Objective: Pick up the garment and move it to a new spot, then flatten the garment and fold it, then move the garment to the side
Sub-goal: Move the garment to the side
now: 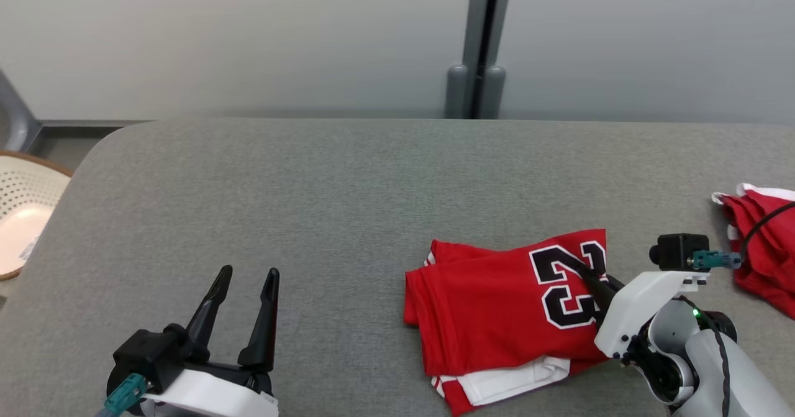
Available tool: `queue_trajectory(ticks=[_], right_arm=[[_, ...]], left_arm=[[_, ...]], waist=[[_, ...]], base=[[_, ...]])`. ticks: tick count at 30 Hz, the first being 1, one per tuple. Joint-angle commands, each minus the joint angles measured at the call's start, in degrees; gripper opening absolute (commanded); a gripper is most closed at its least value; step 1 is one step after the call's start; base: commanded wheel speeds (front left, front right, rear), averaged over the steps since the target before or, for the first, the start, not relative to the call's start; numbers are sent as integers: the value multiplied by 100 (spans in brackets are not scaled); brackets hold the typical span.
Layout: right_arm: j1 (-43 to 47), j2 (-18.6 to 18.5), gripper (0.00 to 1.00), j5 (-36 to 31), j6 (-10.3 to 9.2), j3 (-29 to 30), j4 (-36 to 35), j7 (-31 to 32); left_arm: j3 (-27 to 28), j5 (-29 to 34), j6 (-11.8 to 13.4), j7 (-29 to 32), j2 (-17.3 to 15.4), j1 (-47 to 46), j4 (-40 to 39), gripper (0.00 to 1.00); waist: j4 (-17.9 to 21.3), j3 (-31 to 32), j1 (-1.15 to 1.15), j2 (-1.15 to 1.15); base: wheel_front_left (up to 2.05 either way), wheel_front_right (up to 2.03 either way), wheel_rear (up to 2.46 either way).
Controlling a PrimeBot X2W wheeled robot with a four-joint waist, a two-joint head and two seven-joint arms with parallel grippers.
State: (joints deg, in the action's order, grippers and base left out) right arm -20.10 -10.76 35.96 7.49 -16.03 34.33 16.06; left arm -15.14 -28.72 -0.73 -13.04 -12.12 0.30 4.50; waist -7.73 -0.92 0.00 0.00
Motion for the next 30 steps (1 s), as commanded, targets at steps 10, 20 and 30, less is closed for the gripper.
queue_trajectory(ticks=[10, 20, 30], right_arm=[[-452, -317, 0, 32, 0, -241, -307, -108], [-1409, -458, 0, 145, 0, -522, -212, -538], [-3039, -1045, 0, 263, 0, -625, 1096, -799]], left_arm=[[-336, 148, -218, -4, 103, -488, 98, 100], [-585, 307, -323, 172, 39, -926, 61, 100], [-681, 400, -393, 361, -123, -1427, 2, 100]], waist=[[1714, -175, 0, 0], [2430, -873, 0, 0], [2342, -1742, 0, 0]], base=[[0, 0, 0], [0, 0, 0], [0, 0, 0]])
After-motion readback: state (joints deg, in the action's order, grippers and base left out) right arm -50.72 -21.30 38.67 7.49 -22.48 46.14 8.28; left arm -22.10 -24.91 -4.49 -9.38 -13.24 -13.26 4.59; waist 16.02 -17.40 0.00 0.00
